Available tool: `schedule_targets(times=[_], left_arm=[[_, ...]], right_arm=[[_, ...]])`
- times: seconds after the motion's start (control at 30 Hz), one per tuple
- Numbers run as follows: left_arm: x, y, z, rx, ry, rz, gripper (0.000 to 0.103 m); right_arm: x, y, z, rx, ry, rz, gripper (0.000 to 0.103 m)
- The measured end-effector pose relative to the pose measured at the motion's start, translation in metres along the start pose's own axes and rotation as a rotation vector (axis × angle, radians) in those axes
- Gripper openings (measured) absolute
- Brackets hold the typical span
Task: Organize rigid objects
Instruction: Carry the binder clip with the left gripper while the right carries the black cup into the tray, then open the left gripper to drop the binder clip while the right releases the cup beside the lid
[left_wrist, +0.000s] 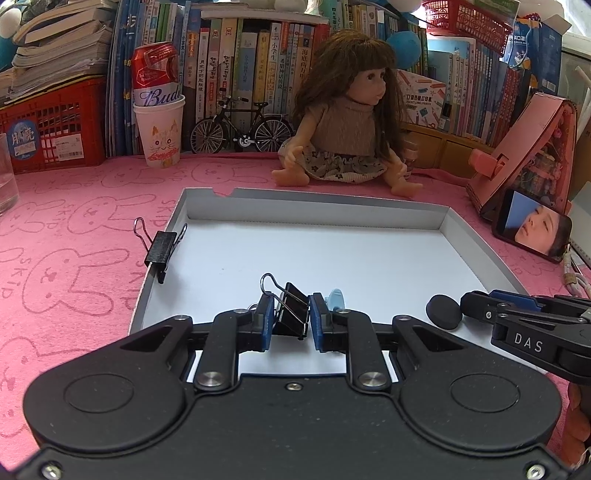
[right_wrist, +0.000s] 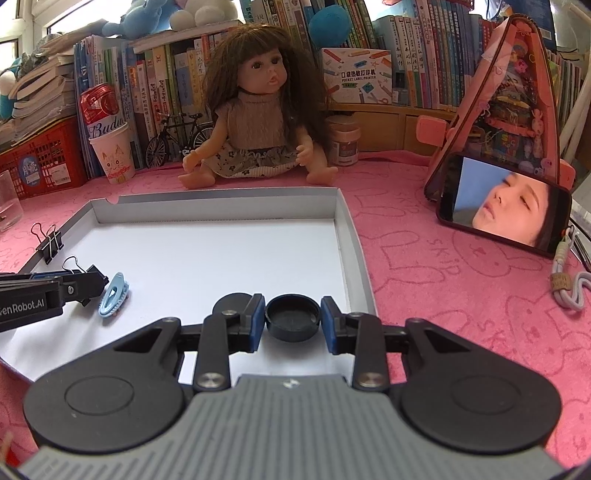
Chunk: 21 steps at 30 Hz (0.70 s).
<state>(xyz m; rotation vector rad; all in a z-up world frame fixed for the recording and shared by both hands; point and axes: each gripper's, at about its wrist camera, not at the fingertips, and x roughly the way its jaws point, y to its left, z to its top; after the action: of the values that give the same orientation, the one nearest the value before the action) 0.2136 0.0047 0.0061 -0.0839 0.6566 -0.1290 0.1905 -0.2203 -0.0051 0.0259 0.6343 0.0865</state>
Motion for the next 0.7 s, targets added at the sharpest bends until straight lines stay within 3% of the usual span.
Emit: schedule_targets(times=[0.47, 0.5, 0.57, 0.6, 0.7], left_arm=[[0.002, -0.002, -0.001, 0.005, 0.003, 0.005, 0.02], [0.001, -0.002, -0.001, 0.006, 0.001, 0.006, 0.023], [-0.002, -0.002, -0.001, 0.006, -0.006, 0.006, 0.035], [-0.003, -0.002, -0.001, 0.006, -0.011, 0.009, 0.042], [-0.01, -0.003, -0.001, 0.008, -0.024, 0.012, 0.049]], right_arm=[[0.0, 0.0, 0.001, 0.0, 0.001, 0.01, 0.041], [0.0, 0.001, 0.001, 0.0, -0.001, 0.011, 0.042], [-0.004, 0.002, 0.001, -0.006, -0.011, 0.012, 0.056], [-0.005, 0.003, 0.001, -0.012, -0.015, 0.012, 0.056], [-0.01, 0.005, 0.001, -0.027, -0.027, 0.011, 0.059]])
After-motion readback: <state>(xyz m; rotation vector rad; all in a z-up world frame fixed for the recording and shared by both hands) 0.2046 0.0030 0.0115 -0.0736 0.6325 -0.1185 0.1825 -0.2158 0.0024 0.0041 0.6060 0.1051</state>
